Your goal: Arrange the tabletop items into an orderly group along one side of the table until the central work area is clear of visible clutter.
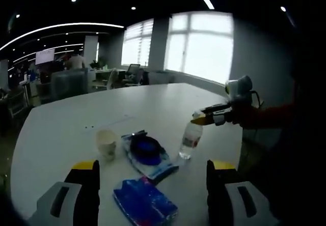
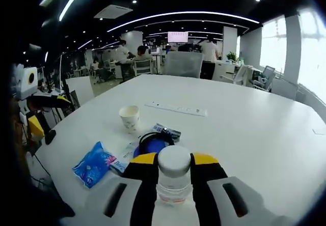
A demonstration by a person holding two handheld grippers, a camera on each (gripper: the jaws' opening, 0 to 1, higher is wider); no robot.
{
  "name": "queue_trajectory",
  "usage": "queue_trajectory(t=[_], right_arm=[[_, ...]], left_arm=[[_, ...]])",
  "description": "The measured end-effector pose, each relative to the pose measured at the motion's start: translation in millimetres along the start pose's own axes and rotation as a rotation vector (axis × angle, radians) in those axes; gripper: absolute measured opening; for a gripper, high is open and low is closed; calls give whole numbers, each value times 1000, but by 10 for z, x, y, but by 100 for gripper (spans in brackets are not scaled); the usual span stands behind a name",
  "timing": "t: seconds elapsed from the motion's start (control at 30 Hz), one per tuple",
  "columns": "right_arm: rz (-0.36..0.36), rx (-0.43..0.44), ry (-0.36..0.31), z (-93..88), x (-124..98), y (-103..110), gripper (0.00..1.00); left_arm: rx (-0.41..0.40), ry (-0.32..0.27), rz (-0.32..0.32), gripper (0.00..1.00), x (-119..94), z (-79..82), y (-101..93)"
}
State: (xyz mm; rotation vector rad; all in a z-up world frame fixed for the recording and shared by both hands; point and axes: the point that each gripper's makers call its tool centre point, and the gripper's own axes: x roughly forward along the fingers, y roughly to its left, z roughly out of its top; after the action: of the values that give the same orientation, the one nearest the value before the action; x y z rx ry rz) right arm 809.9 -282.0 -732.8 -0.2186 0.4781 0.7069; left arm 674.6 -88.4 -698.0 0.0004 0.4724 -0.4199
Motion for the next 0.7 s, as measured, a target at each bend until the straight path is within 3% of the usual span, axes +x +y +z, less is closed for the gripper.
queue_trajectory(t=[0.33, 0.7], right_arm=[[20, 2, -9, 9, -17, 4, 18], [104, -15, -4, 37, -60, 70, 17]], left_arm=[[18, 8, -25, 85, 27, 8, -40], [55, 31, -67, 85, 70, -8, -113]])
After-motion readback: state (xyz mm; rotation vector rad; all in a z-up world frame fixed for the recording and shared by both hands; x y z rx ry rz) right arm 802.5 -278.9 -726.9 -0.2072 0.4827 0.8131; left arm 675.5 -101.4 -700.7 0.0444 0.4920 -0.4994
